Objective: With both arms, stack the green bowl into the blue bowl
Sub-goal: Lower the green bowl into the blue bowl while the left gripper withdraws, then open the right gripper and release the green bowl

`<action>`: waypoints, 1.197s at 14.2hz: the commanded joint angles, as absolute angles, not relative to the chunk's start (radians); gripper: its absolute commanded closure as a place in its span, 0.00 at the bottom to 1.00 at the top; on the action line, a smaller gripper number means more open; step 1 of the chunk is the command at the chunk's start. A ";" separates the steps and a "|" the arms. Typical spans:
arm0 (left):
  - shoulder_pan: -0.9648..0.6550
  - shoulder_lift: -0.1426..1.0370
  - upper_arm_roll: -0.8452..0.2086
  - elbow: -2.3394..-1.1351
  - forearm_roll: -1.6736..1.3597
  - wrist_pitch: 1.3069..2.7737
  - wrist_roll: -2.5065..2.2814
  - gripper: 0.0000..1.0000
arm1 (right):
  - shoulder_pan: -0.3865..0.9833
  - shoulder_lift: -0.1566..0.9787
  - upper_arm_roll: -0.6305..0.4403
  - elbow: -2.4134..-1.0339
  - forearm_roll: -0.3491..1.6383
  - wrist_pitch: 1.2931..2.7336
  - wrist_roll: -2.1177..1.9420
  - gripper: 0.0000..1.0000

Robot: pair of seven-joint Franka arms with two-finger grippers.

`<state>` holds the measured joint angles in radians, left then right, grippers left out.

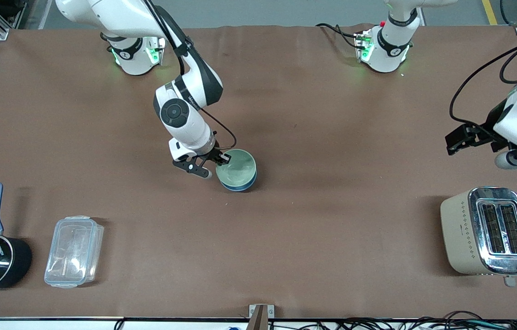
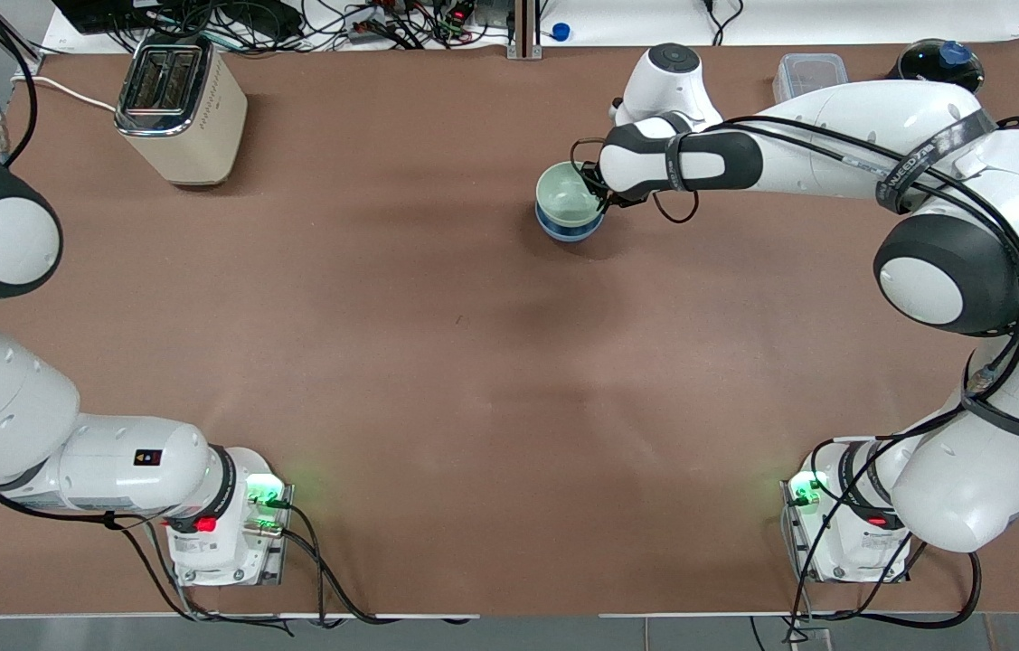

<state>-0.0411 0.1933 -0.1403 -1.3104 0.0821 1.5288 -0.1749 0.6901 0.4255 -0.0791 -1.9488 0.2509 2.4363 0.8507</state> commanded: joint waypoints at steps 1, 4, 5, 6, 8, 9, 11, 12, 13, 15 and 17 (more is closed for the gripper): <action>-0.026 0.140 -0.135 -1.319 0.057 1.497 -0.097 0.00 | 0.703 0.410 -0.087 -1.965 0.268 2.448 0.859 0.94; -0.017 0.075 -0.133 -1.376 0.055 1.451 -0.037 0.00 | 0.703 0.411 -0.087 -1.963 0.268 2.448 0.859 0.90; -0.018 0.046 -0.130 -1.409 0.052 1.451 -0.032 0.00 | 0.704 0.411 -0.087 -1.962 0.268 2.447 0.859 0.87; -0.018 0.020 -0.126 -1.445 0.040 1.451 -0.032 0.00 | 0.703 0.411 -0.087 -1.962 0.268 2.447 0.858 0.78; -0.046 0.000 -0.088 -1.466 0.029 1.451 -0.032 0.00 | 0.698 0.411 -0.087 -1.956 0.268 2.438 0.856 0.39; -0.051 -0.012 -0.075 -1.483 0.028 1.451 -0.032 0.00 | 0.693 0.410 -0.089 -1.951 0.268 2.433 0.854 0.17; -0.045 -0.021 -0.075 -1.494 0.023 1.456 -0.032 0.00 | 0.686 0.394 -0.098 -1.948 0.265 2.421 0.844 0.00; -0.044 -0.021 -0.074 -1.494 0.020 1.454 -0.038 0.00 | 0.675 0.376 -0.104 -1.931 0.255 2.377 0.838 0.00; -0.046 -0.020 -0.074 -1.494 0.020 1.453 -0.038 0.00 | 0.649 0.352 -0.116 -1.893 0.238 2.296 0.821 0.00; -0.040 -0.012 -0.077 -1.488 0.020 1.433 -0.029 0.00 | 0.595 0.327 -0.138 -1.786 0.165 2.118 0.702 0.00; -0.034 -0.011 -0.075 -1.493 0.018 1.416 -0.031 0.00 | 0.542 0.308 -0.150 -1.706 0.089 1.998 0.599 0.00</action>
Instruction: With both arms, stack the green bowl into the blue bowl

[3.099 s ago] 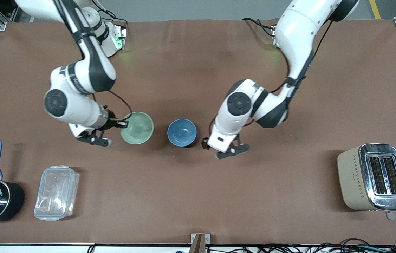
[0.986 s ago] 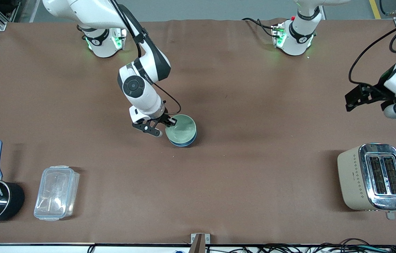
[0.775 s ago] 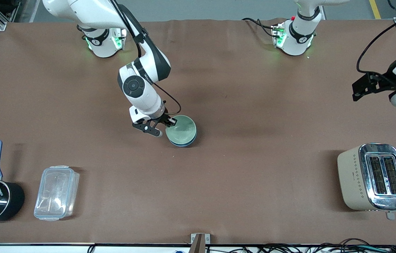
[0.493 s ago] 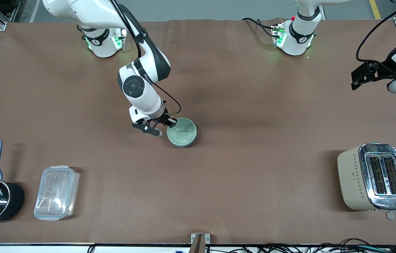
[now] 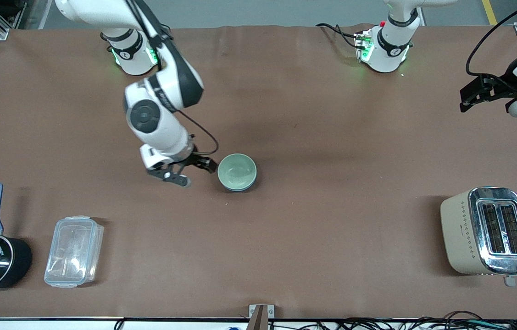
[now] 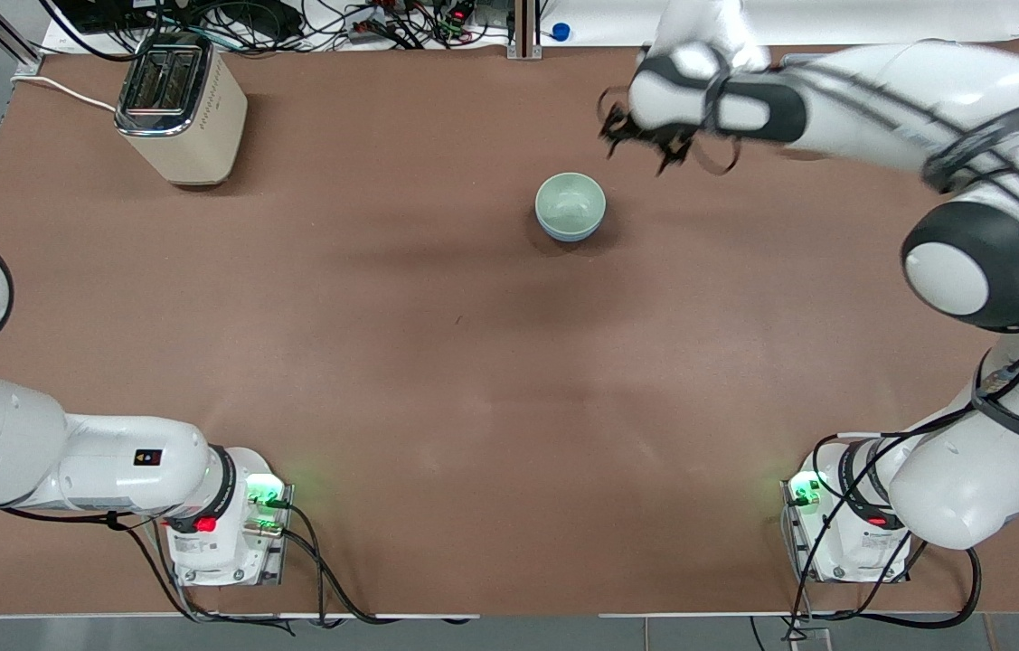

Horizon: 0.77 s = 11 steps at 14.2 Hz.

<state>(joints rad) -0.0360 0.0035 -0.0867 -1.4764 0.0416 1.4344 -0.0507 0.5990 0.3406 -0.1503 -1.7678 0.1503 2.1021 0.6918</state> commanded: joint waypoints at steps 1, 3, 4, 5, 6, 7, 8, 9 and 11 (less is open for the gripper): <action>-0.037 -0.008 -0.077 -1.488 0.023 1.417 -0.032 0.00 | 0.517 0.289 -0.150 -1.694 0.069 1.964 0.541 0.00; -0.043 -0.011 -0.083 -1.488 0.032 1.417 -0.034 0.00 | 0.457 0.223 -0.156 -1.697 0.067 1.878 0.403 0.00; -0.041 -0.011 -0.084 -1.488 0.032 1.417 -0.034 0.00 | 0.421 0.183 -0.156 -1.698 0.067 1.814 0.337 0.00; -0.040 -0.011 -0.084 -1.488 0.031 1.417 -0.034 0.00 | 0.385 0.148 -0.158 -1.698 0.066 1.765 0.281 0.00; -0.038 -0.014 -0.084 -1.488 0.031 1.416 -0.032 0.00 | 0.352 0.114 -0.156 -1.701 0.066 1.717 0.228 0.00; -0.038 -0.015 -0.084 -1.488 0.032 1.414 -0.032 0.00 | 0.321 0.083 -0.158 -1.700 0.064 1.676 0.195 0.00; -0.035 -0.015 -0.084 -1.486 0.029 1.414 -0.032 0.00 | 0.296 0.056 -0.158 -1.701 0.054 1.651 0.166 0.00; -0.037 -0.015 -0.083 -1.486 0.029 1.414 -0.032 0.00 | 0.261 0.028 -0.158 -1.700 0.034 1.623 0.117 0.00; -0.044 -0.014 -0.084 -1.485 0.034 1.414 -0.034 0.00 | 0.180 -0.029 -0.158 -1.697 0.023 1.592 0.020 0.00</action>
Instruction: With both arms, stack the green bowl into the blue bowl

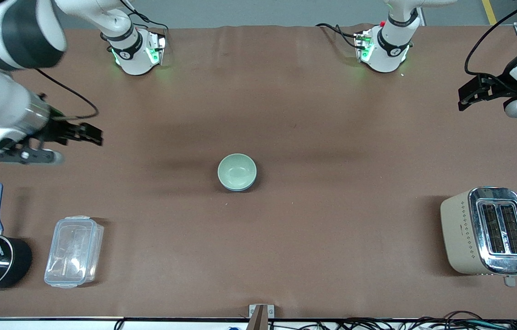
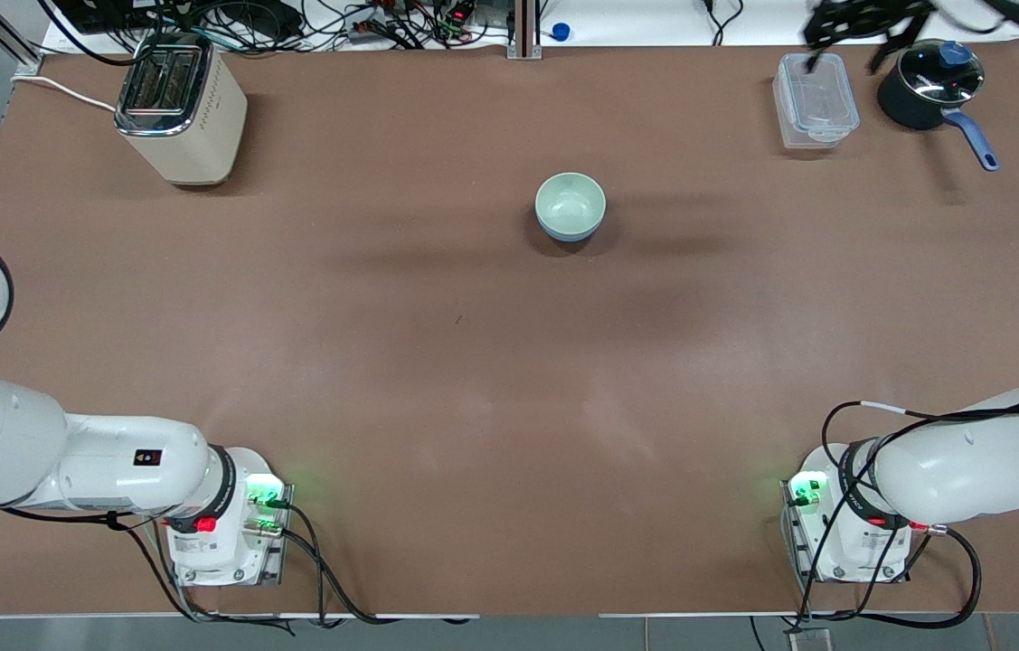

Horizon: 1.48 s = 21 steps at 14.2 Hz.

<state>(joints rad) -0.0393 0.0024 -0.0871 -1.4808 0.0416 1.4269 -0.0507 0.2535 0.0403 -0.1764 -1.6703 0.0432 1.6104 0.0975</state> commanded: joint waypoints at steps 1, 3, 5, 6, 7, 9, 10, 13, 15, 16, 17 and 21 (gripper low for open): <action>-0.044 -0.014 -0.084 -1.483 0.034 1.414 -0.034 0.00 | 0.157 -0.047 -0.158 -1.689 0.020 1.580 -0.017 0.00; -0.041 -0.015 -0.084 -1.485 0.026 1.414 -0.032 0.00 | 0.123 -0.049 -0.160 -1.590 0.009 1.507 -0.057 0.00; -0.044 -0.020 -0.086 -1.485 0.026 1.417 -0.032 0.00 | 0.107 -0.043 -0.156 -1.500 -0.015 1.430 -0.074 0.00; -0.043 -0.024 -0.086 -1.486 0.023 1.419 -0.032 0.00 | 0.107 -0.043 -0.156 -1.502 -0.017 1.430 -0.080 0.00; -0.041 -0.038 -0.086 -1.493 0.020 1.423 -0.029 0.00 | 0.107 -0.041 -0.156 -1.503 -0.017 1.434 -0.080 0.00; -0.044 -0.061 -0.089 -1.518 0.021 1.442 -0.029 0.00 | 0.107 -0.040 -0.156 -1.506 -0.017 1.439 -0.083 0.00; -0.040 -0.075 -0.092 -1.540 0.020 1.457 -0.029 0.00 | 0.110 -0.040 -0.156 -1.511 -0.026 1.446 -0.084 0.00; -0.044 -0.101 -0.094 -1.574 0.020 1.474 -0.035 0.00 | 0.115 -0.040 -0.153 -1.513 -0.040 1.450 -0.086 0.00; -0.046 -0.074 -0.095 -1.548 0.021 1.474 -0.035 0.00 | 0.109 -0.038 -0.153 -1.514 -0.040 1.453 -0.086 0.00; -0.046 -0.065 -0.095 -1.537 0.018 1.468 -0.040 0.00 | 0.109 -0.038 -0.153 -1.514 -0.040 1.457 -0.086 0.00; -0.045 -0.064 -0.095 -1.537 0.020 1.467 -0.040 0.00 | 0.107 -0.038 -0.153 -1.514 -0.040 1.460 -0.086 0.00; -0.043 -0.060 -0.095 -1.540 0.020 1.463 -0.040 0.00 | 0.097 -0.038 -0.155 -1.532 -0.038 1.468 -0.087 0.00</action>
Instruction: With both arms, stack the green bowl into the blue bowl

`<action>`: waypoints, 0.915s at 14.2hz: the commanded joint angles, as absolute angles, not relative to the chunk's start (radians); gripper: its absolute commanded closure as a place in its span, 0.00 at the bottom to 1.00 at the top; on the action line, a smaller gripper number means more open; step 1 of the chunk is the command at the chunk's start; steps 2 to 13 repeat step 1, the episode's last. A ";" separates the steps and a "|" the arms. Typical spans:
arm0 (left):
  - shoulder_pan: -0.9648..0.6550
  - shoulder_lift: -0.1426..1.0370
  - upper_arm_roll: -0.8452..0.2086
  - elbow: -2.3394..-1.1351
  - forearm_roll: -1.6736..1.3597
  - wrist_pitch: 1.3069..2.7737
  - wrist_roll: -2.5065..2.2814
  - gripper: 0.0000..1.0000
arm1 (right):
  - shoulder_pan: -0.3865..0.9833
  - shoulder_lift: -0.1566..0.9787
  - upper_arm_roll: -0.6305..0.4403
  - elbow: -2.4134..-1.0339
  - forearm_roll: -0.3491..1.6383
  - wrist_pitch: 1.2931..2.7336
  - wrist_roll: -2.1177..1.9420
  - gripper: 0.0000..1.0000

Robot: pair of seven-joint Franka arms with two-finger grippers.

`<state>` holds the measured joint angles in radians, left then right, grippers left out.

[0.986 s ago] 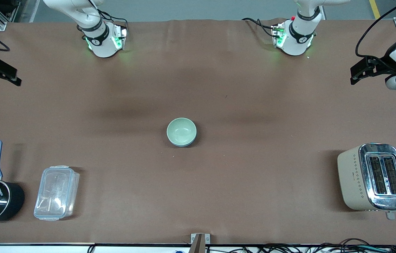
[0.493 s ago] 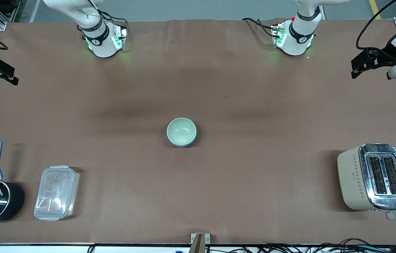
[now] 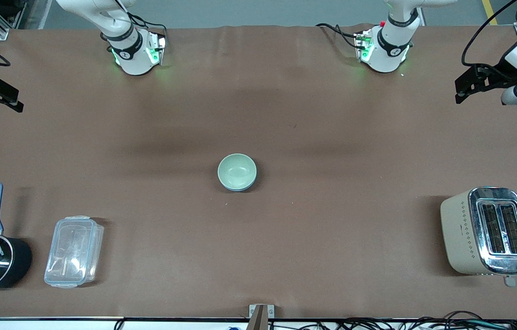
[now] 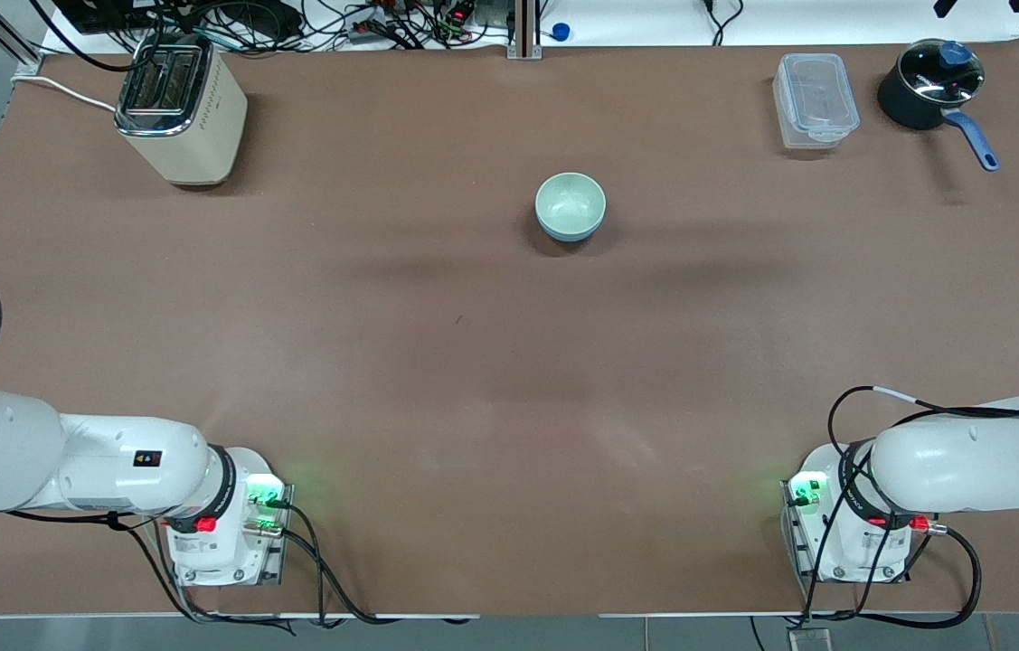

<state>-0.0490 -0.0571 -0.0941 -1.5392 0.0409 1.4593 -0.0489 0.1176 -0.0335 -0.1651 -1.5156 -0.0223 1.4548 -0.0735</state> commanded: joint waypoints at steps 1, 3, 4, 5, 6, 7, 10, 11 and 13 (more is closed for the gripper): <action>-0.043 -0.060 -0.095 -1.540 0.018 1.463 -0.038 0.00 | 0.097 -0.040 -0.155 -1.532 -0.038 1.468 -0.087 0.00; -0.043 -0.060 -0.095 -1.540 0.018 1.463 -0.038 0.00 | 0.097 -0.040 -0.155 -1.532 -0.038 1.468 -0.087 0.00; -0.043 -0.060 -0.095 -1.540 0.018 1.463 -0.038 0.00 | 0.097 -0.040 -0.155 -1.532 -0.038 1.468 -0.087 0.00; -0.043 -0.060 -0.095 -1.540 0.018 1.463 -0.038 0.00 | 0.097 -0.040 -0.155 -1.532 -0.038 1.468 -0.087 0.00; -0.043 -0.060 -0.095 -1.540 0.018 1.463 -0.038 0.00 | 0.097 -0.040 -0.155 -1.532 -0.038 1.468 -0.087 0.00; -0.043 -0.060 -0.095 -1.540 0.018 1.463 -0.038 0.00 | 0.097 -0.040 -0.155 -1.532 -0.038 1.468 -0.087 0.00; -0.043 -0.060 -0.095 -1.540 0.018 1.463 -0.038 0.00 | 0.097 -0.040 -0.155 -1.532 -0.038 1.468 -0.087 0.00; -0.043 -0.060 -0.095 -1.540 0.018 1.463 -0.038 0.00 | 0.097 -0.040 -0.155 -1.532 -0.038 1.468 -0.087 0.00; -0.043 -0.060 -0.095 -1.540 0.018 1.463 -0.038 0.00 | 0.097 -0.040 -0.155 -1.532 -0.038 1.468 -0.087 0.00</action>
